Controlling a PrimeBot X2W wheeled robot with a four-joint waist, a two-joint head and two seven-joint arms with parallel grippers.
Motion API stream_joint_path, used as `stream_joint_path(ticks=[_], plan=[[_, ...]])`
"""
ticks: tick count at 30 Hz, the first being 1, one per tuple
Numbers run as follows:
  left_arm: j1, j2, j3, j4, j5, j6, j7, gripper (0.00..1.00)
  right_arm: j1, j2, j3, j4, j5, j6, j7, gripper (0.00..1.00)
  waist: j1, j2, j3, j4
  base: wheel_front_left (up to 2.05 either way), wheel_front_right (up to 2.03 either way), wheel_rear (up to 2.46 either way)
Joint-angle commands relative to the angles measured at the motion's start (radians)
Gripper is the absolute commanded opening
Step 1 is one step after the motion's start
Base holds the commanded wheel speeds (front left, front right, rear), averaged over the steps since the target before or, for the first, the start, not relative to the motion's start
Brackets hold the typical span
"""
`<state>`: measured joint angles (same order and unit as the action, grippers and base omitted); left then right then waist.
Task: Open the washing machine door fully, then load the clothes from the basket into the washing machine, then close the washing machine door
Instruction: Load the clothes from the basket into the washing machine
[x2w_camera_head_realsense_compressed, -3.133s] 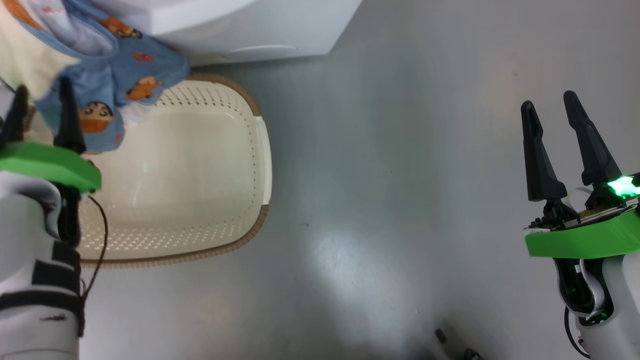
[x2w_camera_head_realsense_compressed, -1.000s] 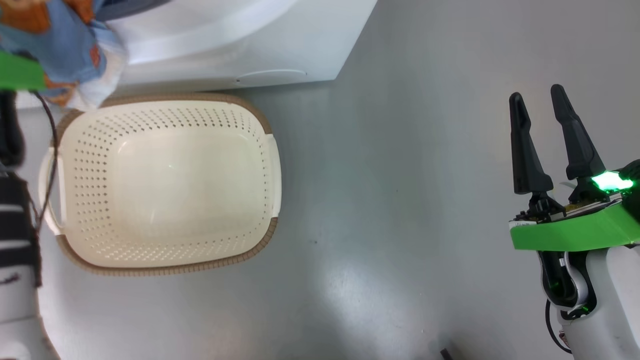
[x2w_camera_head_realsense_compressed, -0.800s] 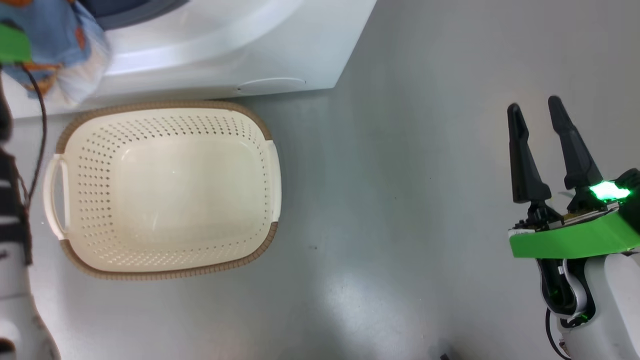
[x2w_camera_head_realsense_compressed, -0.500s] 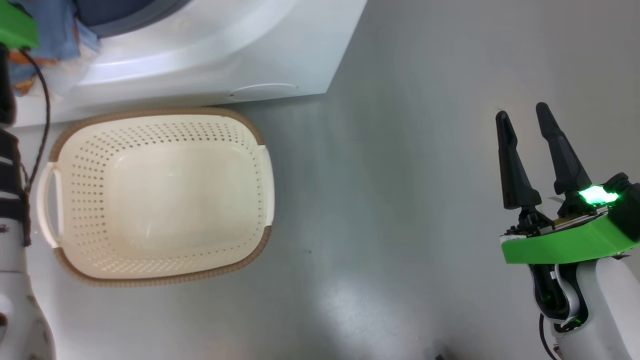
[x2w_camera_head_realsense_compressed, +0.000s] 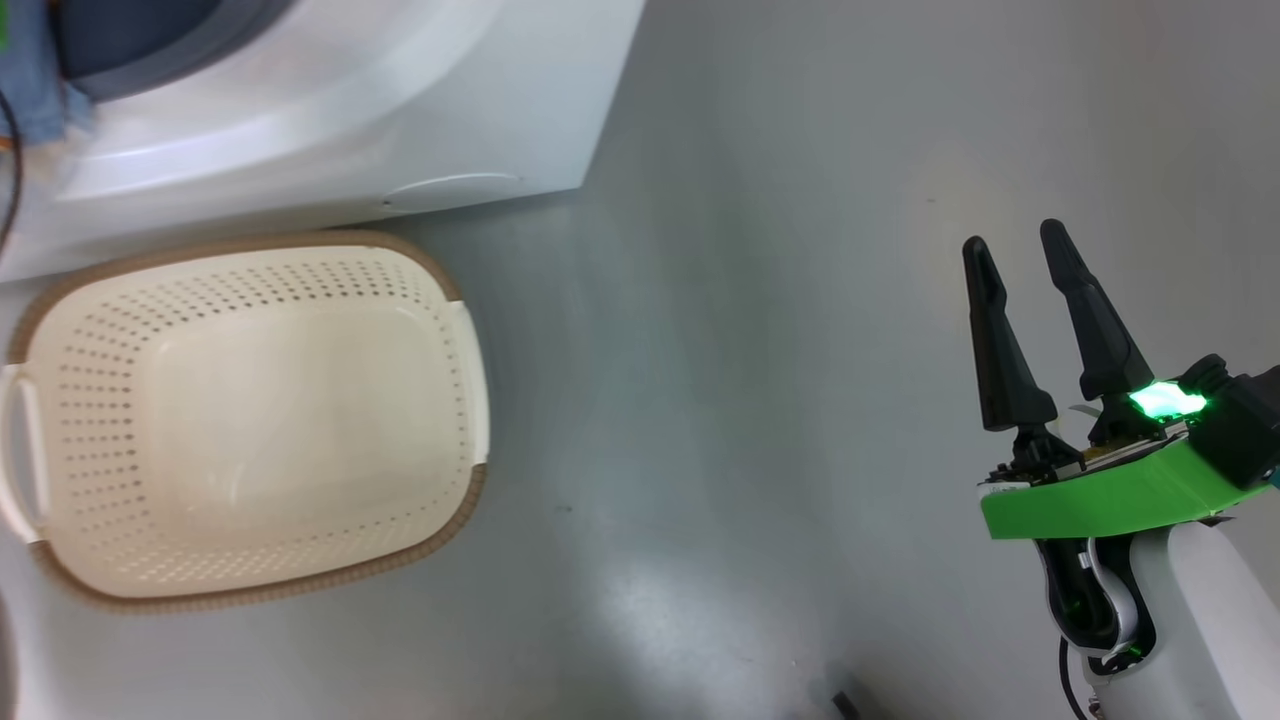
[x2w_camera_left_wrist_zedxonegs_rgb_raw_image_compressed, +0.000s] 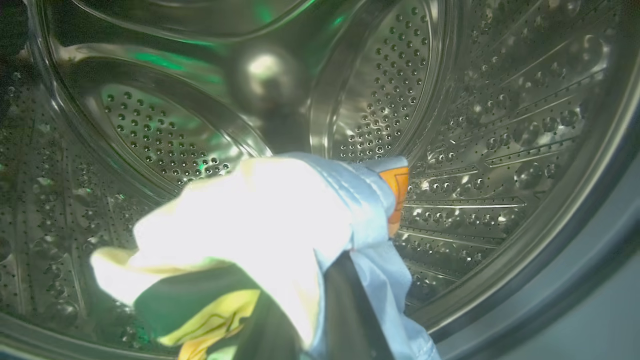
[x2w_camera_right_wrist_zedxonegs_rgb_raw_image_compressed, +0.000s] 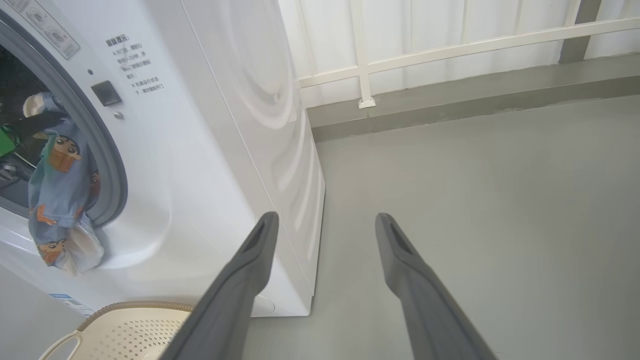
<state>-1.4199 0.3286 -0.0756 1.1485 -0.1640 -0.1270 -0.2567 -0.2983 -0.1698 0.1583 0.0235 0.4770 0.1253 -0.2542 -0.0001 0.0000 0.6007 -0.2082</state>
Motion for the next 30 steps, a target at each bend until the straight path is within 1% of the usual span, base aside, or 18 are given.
stream_joint_path(ticks=[1, 5, 8, 10, 13, 17, 18, 19, 20, 25, 30], plan=[[-0.038, 0.053, 0.001, -0.013, 0.012, 0.0, -0.005, 0.0, 0.035, -0.007, 0.019, -0.021, 0.008, 0.005, -0.008, 1.0, 0.0001, 0.0, 0.013, -0.018, 0.0, 0.0, 0.0], [-0.085, 0.072, 0.003, -0.038, 0.008, -0.001, -0.005, 0.0, 0.037, -0.005, 0.019, -0.025, 0.01, 0.005, -0.008, 1.0, 0.0001, 0.0, 0.031, -0.038, 0.0, 0.0, 0.0], [-0.103, 0.085, 0.026, -0.13, -0.004, 0.001, -0.005, 0.0, 0.035, -0.003, 0.014, -0.03, 0.01, 0.005, -0.008, 1.0, 0.0001, 0.0, 0.054, -0.046, 0.0, 0.0, 0.0], [-0.101, 0.089, 0.063, -0.205, -0.023, 0.011, -0.005, 0.0, 0.03, -0.001, 0.011, -0.035, 0.01, 0.005, -0.008, 1.0, 0.0001, 0.0, 0.069, -0.049, 0.0, 0.0, 0.0], [-0.075, 0.096, 0.085, -0.285, -0.012, 0.015, -0.005, 0.0, 0.023, 0.003, 0.01, -0.037, 0.01, 0.005, -0.008, 1.0, 0.0001, 0.0, 0.083, -0.052, 0.0, 0.0, 0.0], [-0.036, 0.092, 0.098, -0.265, -0.004, 0.016, -0.005, 0.01, 0.019, 0.011, 0.016, -0.035, 0.009, 0.005, -0.008, 1.0, 0.0001, 0.0, 0.091, -0.053, 0.0, 0.0, 0.0], [-0.032, 0.089, 0.1, -0.25, -0.004, 0.015, -0.005, 0.15, 0.018, 0.013, 0.017, -0.036, 0.009, 0.005, -0.008, 1.0, 0.0001, 0.0, 0.093, -0.053, 0.0, 0.0, 0.0], [-0.031, 0.087, 0.099, -0.227, -0.003, 0.014, -0.005, 0.42, 0.018, 0.013, 0.018, -0.037, 0.01, 0.005, -0.008, 1.0, 0.0001, 0.0, 0.095, -0.051, 0.0, 0.0, 0.0], [-0.033, 0.087, 0.092, -0.207, 0.003, 0.013, -0.005, 1.0, 0.017, 0.014, 0.019, -0.037, 0.01, 0.005, -0.008, 1.0, 0.0001, 0.0, 0.097, -0.05, 0.0, 0.0, 0.0], [-0.067, 0.084, 0.073, -0.127, 0.018, 0.011, -0.005, 1.0, 0.011, 0.013, 0.017, -0.035, 0.012, 0.005, -0.008, 1.0, 0.0001, 0.0, 0.1, -0.043, 0.0, 0.0, 0.0], [-0.074, 0.079, 0.074, -0.103, 0.011, 0.008, -0.005, 1.0, 0.005, 0.01, 0.013, -0.032, 0.013, 0.005, -0.008, 1.0, 0.0001, 0.0, 0.096, -0.037, 0.0, 0.0, 0.0]])
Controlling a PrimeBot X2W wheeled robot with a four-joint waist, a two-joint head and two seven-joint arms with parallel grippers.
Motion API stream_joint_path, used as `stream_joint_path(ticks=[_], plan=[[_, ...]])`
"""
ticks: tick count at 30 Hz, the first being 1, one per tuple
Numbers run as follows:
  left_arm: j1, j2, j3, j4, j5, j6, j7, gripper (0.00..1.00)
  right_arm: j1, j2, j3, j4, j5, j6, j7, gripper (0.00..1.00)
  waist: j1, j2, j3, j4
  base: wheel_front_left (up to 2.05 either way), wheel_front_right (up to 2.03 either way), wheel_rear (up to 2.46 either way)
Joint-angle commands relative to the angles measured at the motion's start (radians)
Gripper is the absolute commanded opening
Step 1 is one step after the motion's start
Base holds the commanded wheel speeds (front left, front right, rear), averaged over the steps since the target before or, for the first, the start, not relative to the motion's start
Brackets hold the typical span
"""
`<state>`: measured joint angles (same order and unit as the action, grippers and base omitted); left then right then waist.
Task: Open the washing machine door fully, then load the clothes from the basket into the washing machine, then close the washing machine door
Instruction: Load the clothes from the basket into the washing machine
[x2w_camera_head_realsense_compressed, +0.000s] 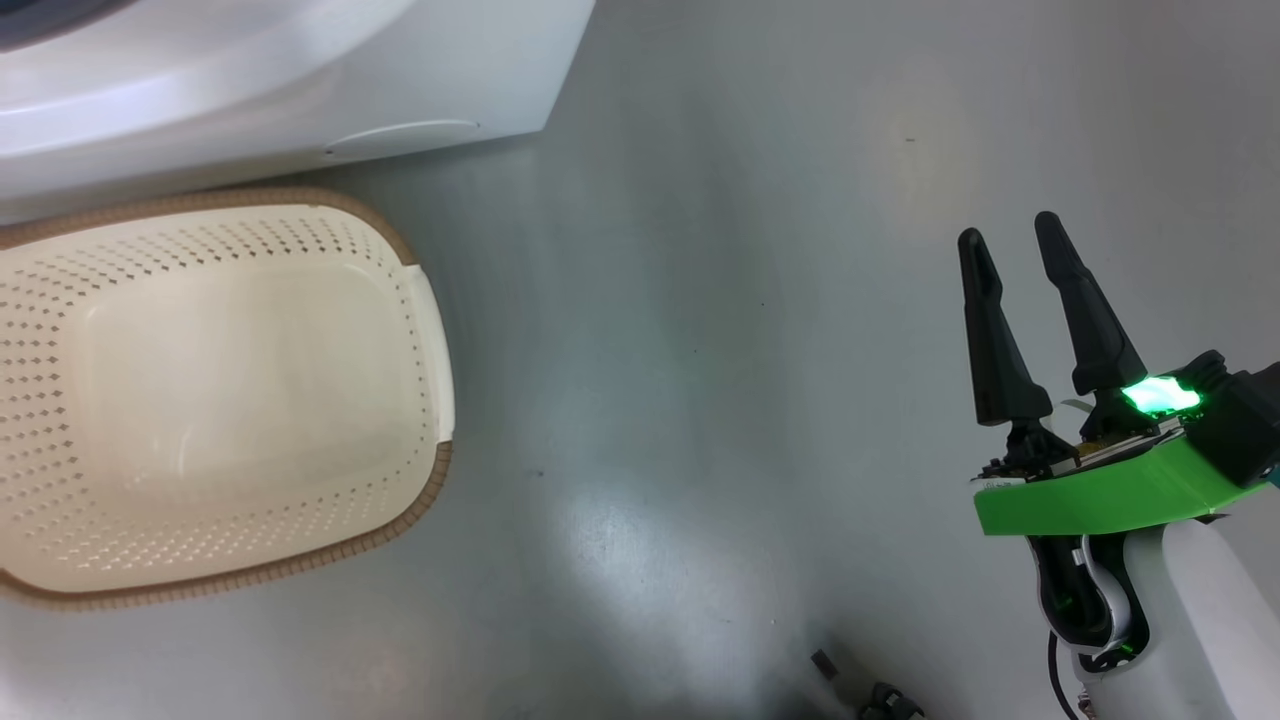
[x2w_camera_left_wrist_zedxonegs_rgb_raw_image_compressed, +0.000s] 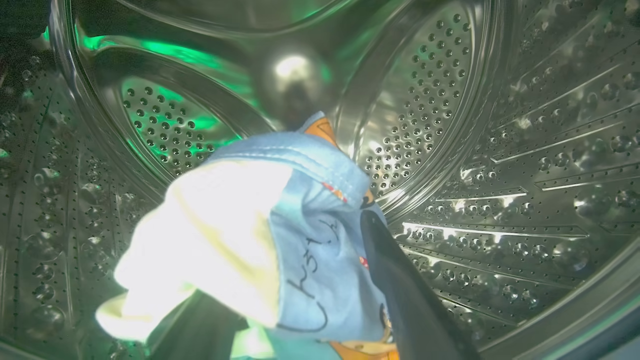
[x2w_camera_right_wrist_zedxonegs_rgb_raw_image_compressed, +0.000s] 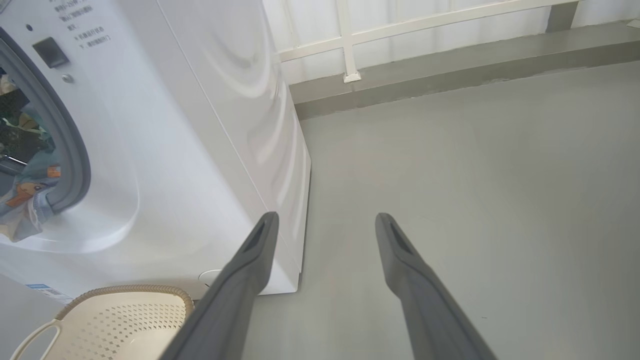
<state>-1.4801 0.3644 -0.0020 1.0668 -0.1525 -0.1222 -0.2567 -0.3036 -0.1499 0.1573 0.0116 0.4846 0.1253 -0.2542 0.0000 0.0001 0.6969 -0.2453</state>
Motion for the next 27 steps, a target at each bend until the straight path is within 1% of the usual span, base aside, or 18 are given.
stream_joint_path(ticks=[1, 8, 15, 18, 21, 24, 27], plan=[[-0.012, 0.041, 0.003, -0.021, -0.005, 0.002, -0.005, 1.0, 0.009, -0.011, 0.014, -0.02, 0.005, 0.005, -0.008, 1.0, 0.0, -0.0001, -0.002, 0.002, 0.0, 0.0, 0.0], [0.044, 0.017, 0.047, -0.064, -0.043, -0.001, -0.005, 1.0, 0.003, -0.016, 0.008, -0.019, 0.002, 0.005, -0.008, 1.0, 0.0, -0.0001, -0.02, 0.019, 0.0, 0.0, 0.0], [0.18, -0.022, 0.1, -0.162, -0.067, -0.004, -0.005, 1.0, 0.005, -0.026, -0.001, -0.019, -0.003, 0.005, -0.008, 1.0, 0.0, -0.0001, -0.059, 0.042, 0.0, 0.0, 0.0], [0.248, -0.032, 0.103, -0.199, -0.059, -0.006, -0.005, 1.0, 0.009, -0.034, 0.0, -0.016, -0.004, 0.005, -0.008, 1.0, 0.0, -0.0001, -0.085, 0.049, 0.0, 0.0, 0.0], [0.3, -0.031, 0.094, -0.209, -0.047, -0.007, -0.005, 1.0, 0.014, -0.042, 0.004, -0.013, -0.006, 0.005, -0.008, 1.0, 0.0, -0.0001, -0.113, 0.052, 0.0, 0.0, 0.0], [0.309, -0.021, 0.066, -0.185, -0.032, -0.008, -0.005, 1.0, 0.02, -0.048, 0.007, -0.011, -0.005, 0.005, -0.008, 1.0, 0.0, -0.0001, -0.129, 0.052, 0.0, 0.0, 0.0], [0.284, -0.011, -0.008, -0.106, -0.018, -0.008, -0.005, 1.0, 0.028, -0.049, 0.01, -0.01, -0.005, 0.005, -0.008, 1.0, 0.0, -0.0001, -0.142, 0.051, 0.0, 0.0, 0.0]])
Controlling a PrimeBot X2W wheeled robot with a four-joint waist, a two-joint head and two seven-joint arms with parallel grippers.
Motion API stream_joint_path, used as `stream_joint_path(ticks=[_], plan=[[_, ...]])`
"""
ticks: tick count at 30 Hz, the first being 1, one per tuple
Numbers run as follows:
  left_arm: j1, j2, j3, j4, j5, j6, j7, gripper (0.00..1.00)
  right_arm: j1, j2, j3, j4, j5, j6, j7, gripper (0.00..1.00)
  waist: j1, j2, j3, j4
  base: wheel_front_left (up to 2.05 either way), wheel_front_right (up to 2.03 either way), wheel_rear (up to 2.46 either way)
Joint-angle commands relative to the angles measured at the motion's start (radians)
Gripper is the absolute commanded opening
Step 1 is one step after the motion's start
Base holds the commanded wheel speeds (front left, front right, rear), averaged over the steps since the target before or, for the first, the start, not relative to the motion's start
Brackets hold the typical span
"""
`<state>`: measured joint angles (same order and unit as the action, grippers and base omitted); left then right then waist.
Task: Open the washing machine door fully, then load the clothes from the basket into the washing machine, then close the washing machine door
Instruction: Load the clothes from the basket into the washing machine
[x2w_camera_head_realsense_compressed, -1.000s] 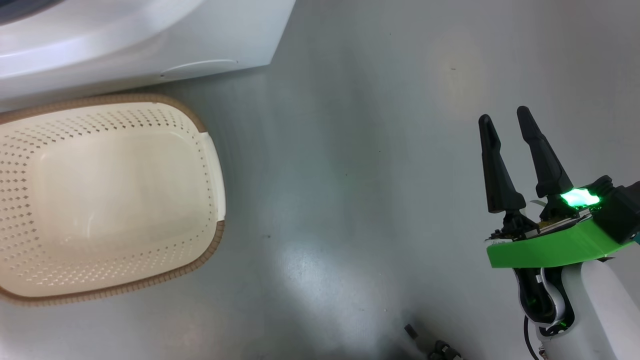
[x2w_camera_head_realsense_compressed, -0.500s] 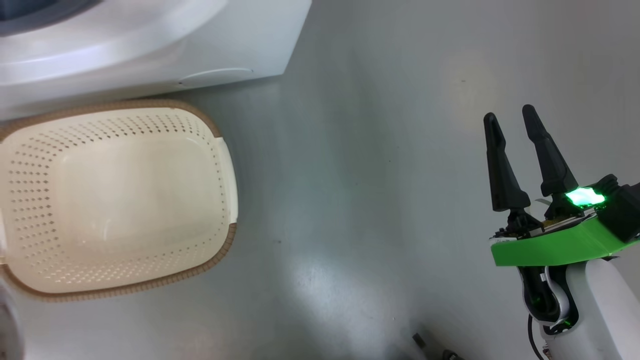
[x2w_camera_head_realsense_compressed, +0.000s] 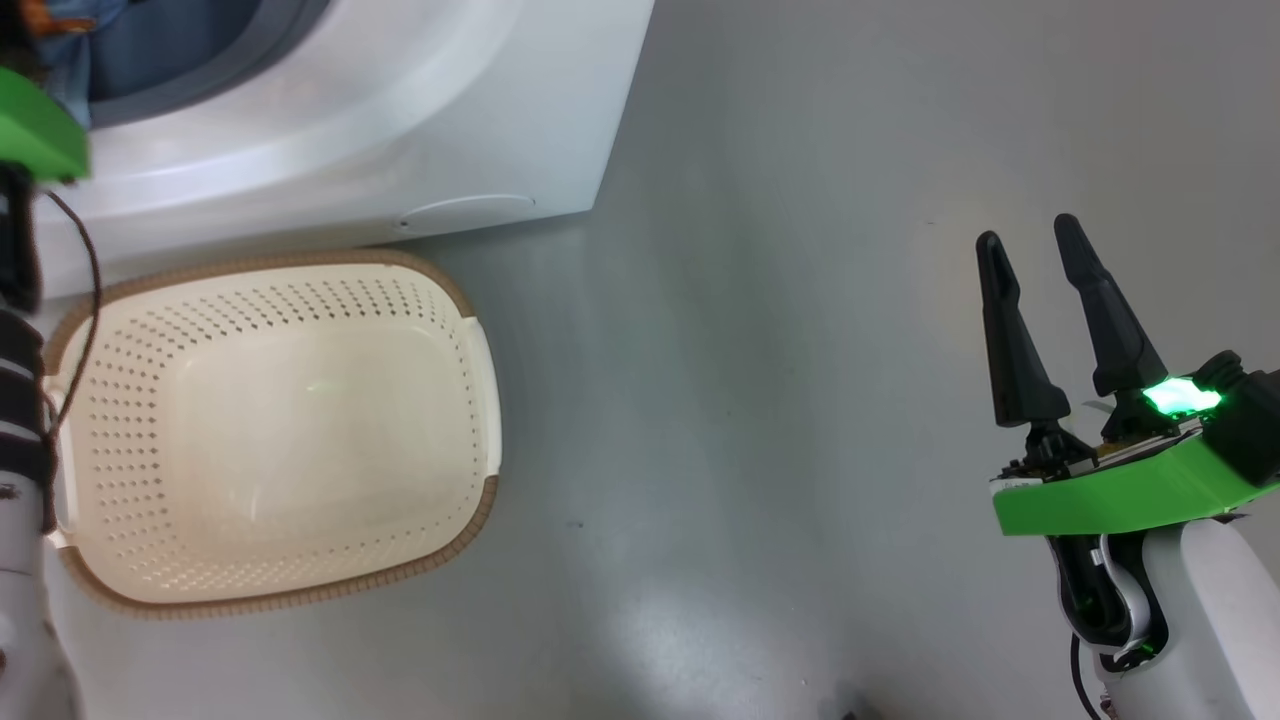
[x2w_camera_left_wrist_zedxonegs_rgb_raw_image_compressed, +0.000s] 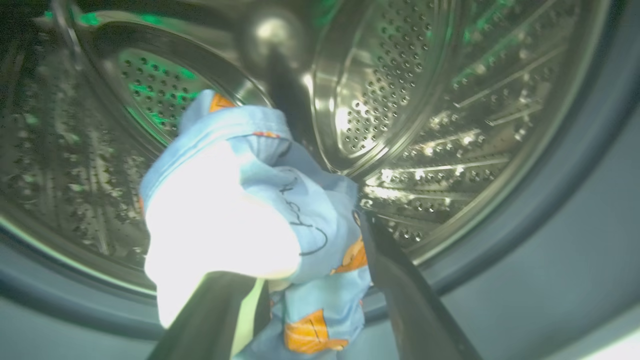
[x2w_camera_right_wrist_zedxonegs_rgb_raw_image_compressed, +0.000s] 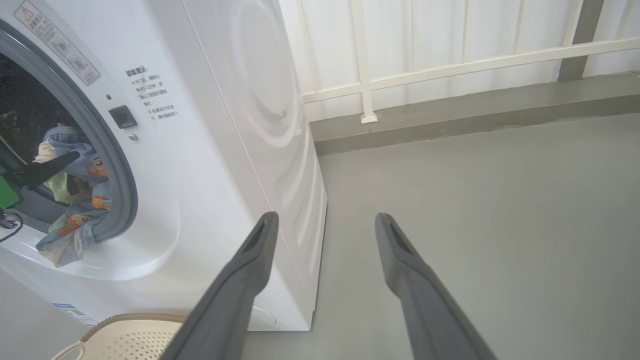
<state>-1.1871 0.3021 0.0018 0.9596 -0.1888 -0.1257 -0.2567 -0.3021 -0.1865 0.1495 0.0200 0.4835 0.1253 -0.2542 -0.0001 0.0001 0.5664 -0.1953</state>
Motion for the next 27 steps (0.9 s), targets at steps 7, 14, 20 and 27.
stream_joint_path(ticks=[7, 14, 20, 27], plan=[[-0.121, 0.075, -0.154, 0.202, -0.044, -0.005, 0.125, 1.0, 0.058, -0.001, 0.02, -0.006, 0.0, 0.005, -0.008, 1.0, 0.0001, -0.0001, -0.055, -0.011, 0.0, 0.0, 0.0], [-0.113, 0.082, -0.227, 0.267, -0.105, -0.005, 0.223, 1.0, 0.069, 0.005, 0.024, 0.0, 0.002, 0.005, -0.008, 1.0, 0.0001, -0.0001, -0.093, -0.013, 0.0, 0.0, 0.0], [-0.101, 0.083, -0.275, 0.267, -0.175, -0.005, 0.269, 1.0, 0.075, 0.004, 0.024, 0.003, 0.002, 0.005, -0.008, 1.0, 0.0001, -0.0001, -0.114, -0.004, 0.0, 0.0, 0.0], [-0.041, 0.08, -0.313, 0.22, -0.283, -0.005, 0.226, 1.0, 0.092, -0.002, 0.014, 0.008, 0.0, 0.005, -0.008, 1.0, 0.0001, -0.0001, -0.153, 0.02, 0.0, 0.0, 0.0]])
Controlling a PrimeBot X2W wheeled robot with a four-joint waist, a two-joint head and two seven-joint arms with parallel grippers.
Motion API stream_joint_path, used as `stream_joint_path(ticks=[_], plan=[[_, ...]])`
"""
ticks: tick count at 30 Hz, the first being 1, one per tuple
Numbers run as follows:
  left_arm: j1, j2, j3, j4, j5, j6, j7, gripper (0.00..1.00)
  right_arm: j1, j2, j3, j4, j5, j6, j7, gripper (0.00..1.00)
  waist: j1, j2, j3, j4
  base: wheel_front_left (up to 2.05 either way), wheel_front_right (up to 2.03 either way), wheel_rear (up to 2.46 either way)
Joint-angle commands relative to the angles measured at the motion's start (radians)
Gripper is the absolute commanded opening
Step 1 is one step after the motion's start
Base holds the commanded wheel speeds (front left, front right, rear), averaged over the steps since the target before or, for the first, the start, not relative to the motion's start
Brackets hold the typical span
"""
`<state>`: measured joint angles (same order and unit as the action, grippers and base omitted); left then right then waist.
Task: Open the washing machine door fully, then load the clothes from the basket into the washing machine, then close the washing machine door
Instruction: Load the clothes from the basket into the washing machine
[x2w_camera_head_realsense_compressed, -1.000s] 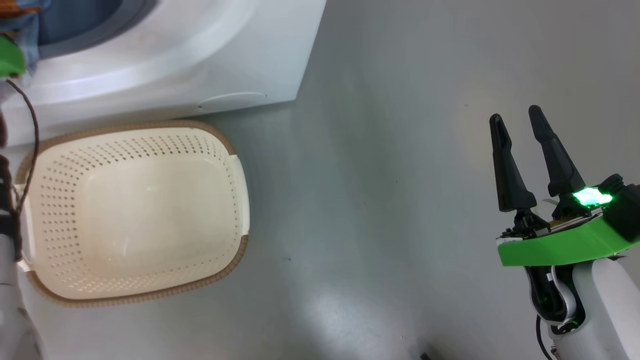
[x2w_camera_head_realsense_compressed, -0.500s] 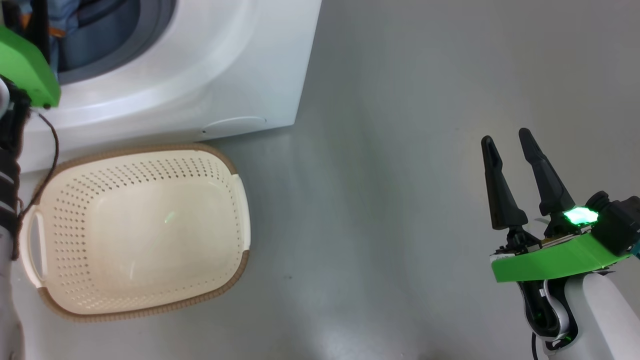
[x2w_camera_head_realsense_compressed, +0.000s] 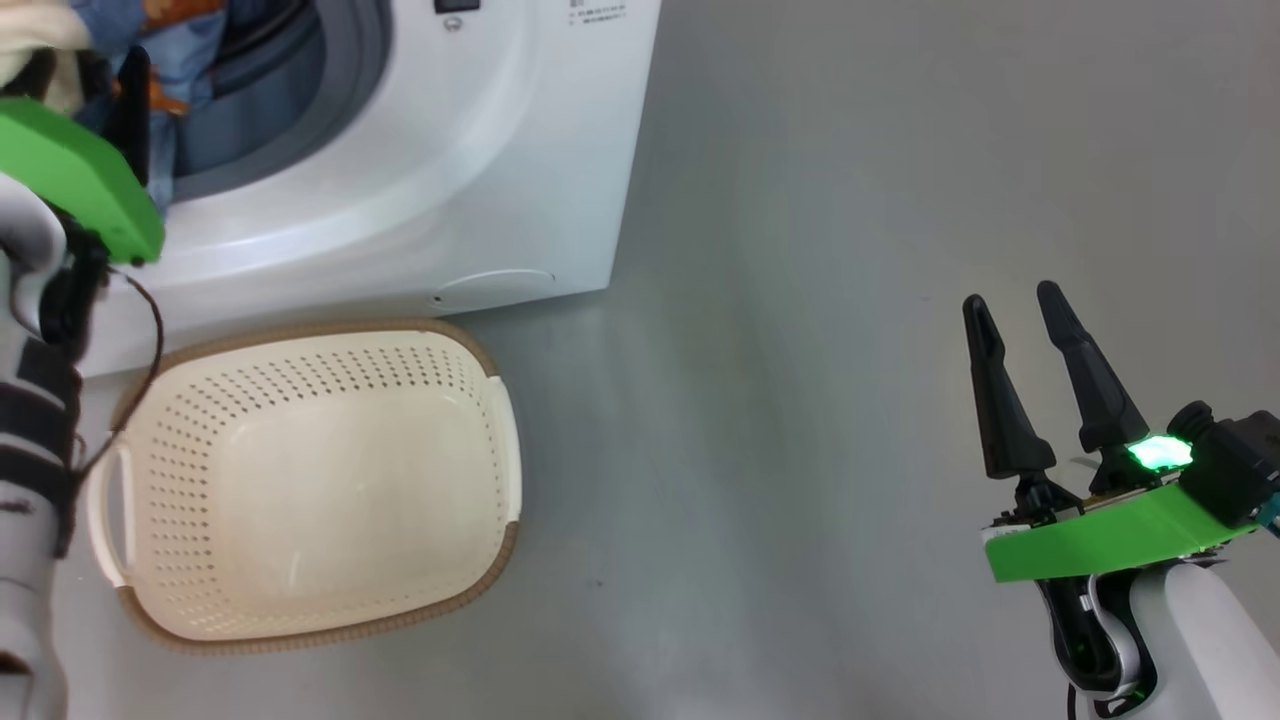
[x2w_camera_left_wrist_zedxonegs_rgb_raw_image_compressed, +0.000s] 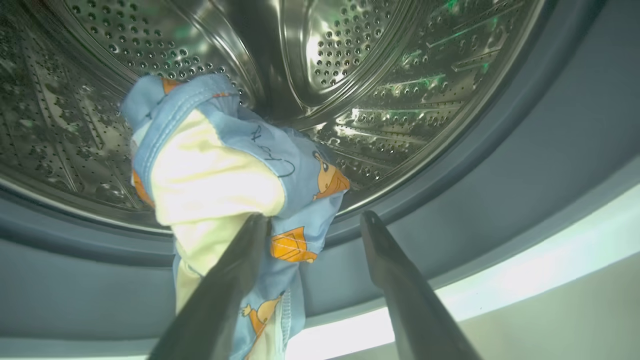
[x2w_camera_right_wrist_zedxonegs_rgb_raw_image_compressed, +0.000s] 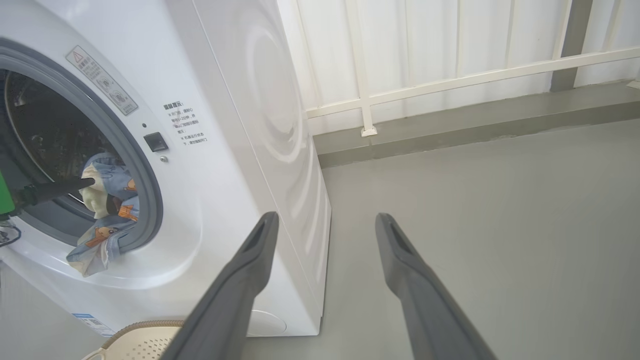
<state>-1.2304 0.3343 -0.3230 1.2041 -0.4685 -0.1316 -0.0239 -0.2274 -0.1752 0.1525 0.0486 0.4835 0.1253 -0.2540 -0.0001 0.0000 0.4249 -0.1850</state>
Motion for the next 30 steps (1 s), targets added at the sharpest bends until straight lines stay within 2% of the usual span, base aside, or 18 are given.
stream_joint_path(ticks=[1, 12, 17, 22, 30], plan=[[0.016, 0.048, 0.005, -0.035, -0.019, 0.001, -0.021, 1.0, 0.019, -0.015, 0.011, -0.02, 0.0, 0.005, -0.008, 1.0, 0.0001, 0.0, -0.018, 0.013, 0.0, 0.0, 0.0], [0.189, 0.051, -0.06, -0.145, -0.165, 0.001, -0.206, 1.0, 0.053, -0.035, -0.012, -0.017, -0.006, 0.005, -0.008, 1.0, 0.0001, 0.0, -0.097, 0.064, 0.0, 0.0, 0.0], [0.3, 0.054, -0.06, -0.203, -0.178, 0.001, -0.236, 1.0, 0.078, -0.053, -0.026, -0.013, -0.009, 0.005, -0.008, 1.0, 0.0001, 0.0, -0.141, 0.091, 0.0, 0.0, 0.0], [0.443, 0.053, 0.016, -0.355, -0.135, 0.017, -0.237, 1.0, 0.103, -0.074, -0.042, -0.014, -0.013, 0.005, -0.008, 1.0, 0.0001, 0.0, -0.174, 0.119, 0.0, 0.0, 0.0], [0.667, 0.016, 0.139, -0.571, -0.05, 0.055, -0.238, 1.0, 0.141, -0.097, -0.059, -0.012, -0.016, 0.005, -0.008, 1.0, 0.0001, 0.0, -0.22, 0.152, 0.0, 0.0, 0.0]])
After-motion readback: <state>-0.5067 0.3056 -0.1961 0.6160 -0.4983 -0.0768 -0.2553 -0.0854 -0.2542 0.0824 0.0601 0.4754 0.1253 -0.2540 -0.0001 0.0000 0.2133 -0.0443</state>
